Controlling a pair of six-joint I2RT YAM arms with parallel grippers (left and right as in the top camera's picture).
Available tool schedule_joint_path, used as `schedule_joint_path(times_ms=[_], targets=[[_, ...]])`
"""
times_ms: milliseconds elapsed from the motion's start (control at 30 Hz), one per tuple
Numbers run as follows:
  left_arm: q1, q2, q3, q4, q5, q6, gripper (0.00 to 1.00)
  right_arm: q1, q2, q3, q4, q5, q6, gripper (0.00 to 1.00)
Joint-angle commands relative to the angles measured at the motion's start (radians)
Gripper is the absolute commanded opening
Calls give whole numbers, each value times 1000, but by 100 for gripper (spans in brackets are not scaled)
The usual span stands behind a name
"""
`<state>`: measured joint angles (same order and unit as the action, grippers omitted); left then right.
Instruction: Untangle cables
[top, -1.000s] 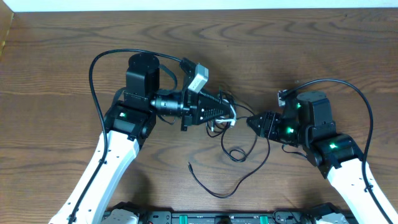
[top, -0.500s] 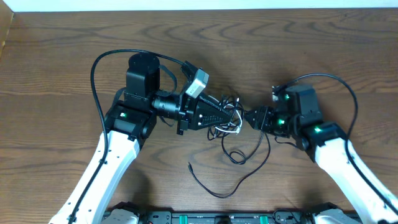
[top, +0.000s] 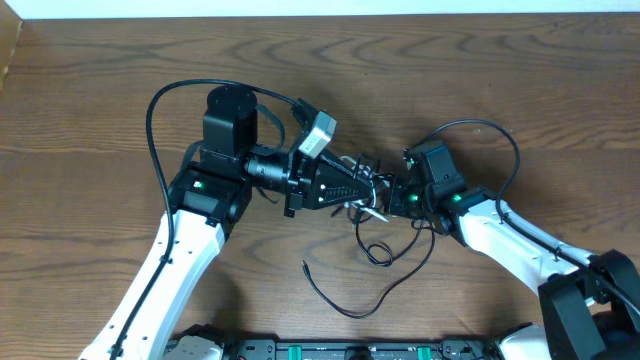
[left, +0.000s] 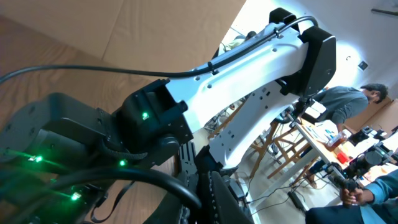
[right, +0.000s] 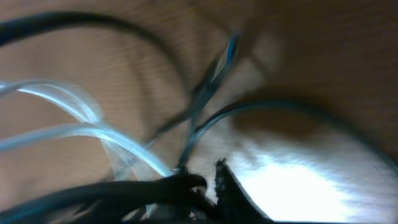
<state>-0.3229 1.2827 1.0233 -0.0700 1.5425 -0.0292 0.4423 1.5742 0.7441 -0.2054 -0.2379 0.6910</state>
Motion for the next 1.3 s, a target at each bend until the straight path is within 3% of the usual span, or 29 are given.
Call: schedule_joint_path(times_ms=[0, 300, 533, 767, 1133, 1233, 1267], targets=[[-4, -17, 18, 4, 28, 2, 8, -9, -3, 2, -13, 237, 11, 1], [-4, -14, 14, -36, -26, 3, 8, -113, -247, 69, -144, 254, -74, 1], [-4, -14, 14, -320, -375, 90, 8, -157, -557, 86, -207, 255, -180, 1], [-4, -14, 14, -557, -835, 104, 8, -197, -801, 86, -224, 294, -226, 1], [-4, -14, 14, -664, -1331, 92, 8, -217, -894, 86, -267, 311, -237, 1], [-4, -14, 14, -663, -1466, 20, 8, -217, -893, 86, -281, 310, -236, 1], [-4, -14, 14, -663, -1503, -28, 17, -216, -894, 86, -297, 310, -236, 1]])
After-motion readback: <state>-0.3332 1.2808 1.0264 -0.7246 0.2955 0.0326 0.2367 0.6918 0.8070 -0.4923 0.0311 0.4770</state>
